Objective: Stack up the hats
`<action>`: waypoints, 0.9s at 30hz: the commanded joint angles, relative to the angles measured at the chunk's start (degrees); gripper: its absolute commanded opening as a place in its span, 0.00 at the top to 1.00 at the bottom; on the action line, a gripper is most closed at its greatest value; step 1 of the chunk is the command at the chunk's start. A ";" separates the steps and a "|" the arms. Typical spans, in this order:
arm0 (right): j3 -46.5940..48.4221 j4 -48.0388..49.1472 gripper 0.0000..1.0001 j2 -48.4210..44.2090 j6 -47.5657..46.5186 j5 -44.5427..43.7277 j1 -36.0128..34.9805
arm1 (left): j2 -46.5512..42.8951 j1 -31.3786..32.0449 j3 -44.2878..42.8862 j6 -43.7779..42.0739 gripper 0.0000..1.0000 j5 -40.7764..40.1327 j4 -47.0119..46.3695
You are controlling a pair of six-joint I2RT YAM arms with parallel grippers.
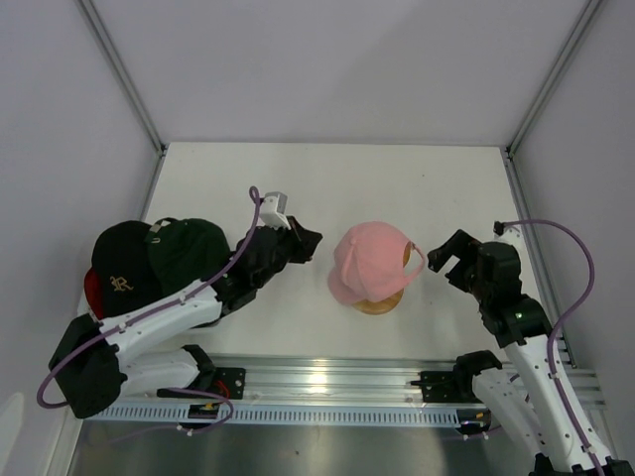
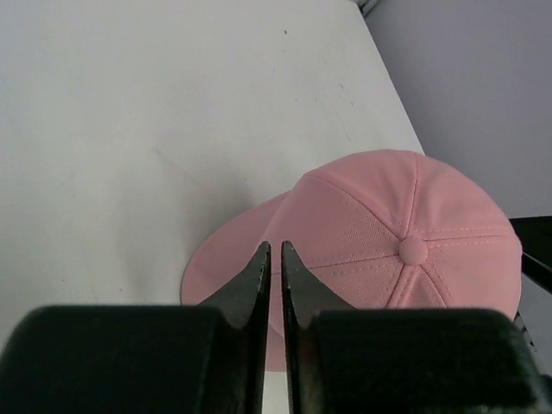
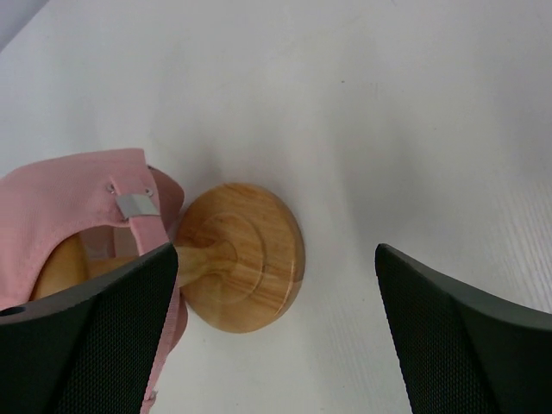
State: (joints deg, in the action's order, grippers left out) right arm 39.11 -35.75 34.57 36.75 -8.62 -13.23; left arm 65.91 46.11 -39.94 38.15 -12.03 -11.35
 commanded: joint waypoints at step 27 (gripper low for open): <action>-11.76 9.10 0.42 3.58 -1.87 13.98 0.05 | -28.73 0.12 -4.88 -12.66 0.32 -21.81 25.68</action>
State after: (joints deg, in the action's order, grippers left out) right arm 29.80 -30.06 39.59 33.30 6.59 -13.26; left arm 37.12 46.11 -43.03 27.55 -31.83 11.88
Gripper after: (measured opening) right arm 0.573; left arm 0.676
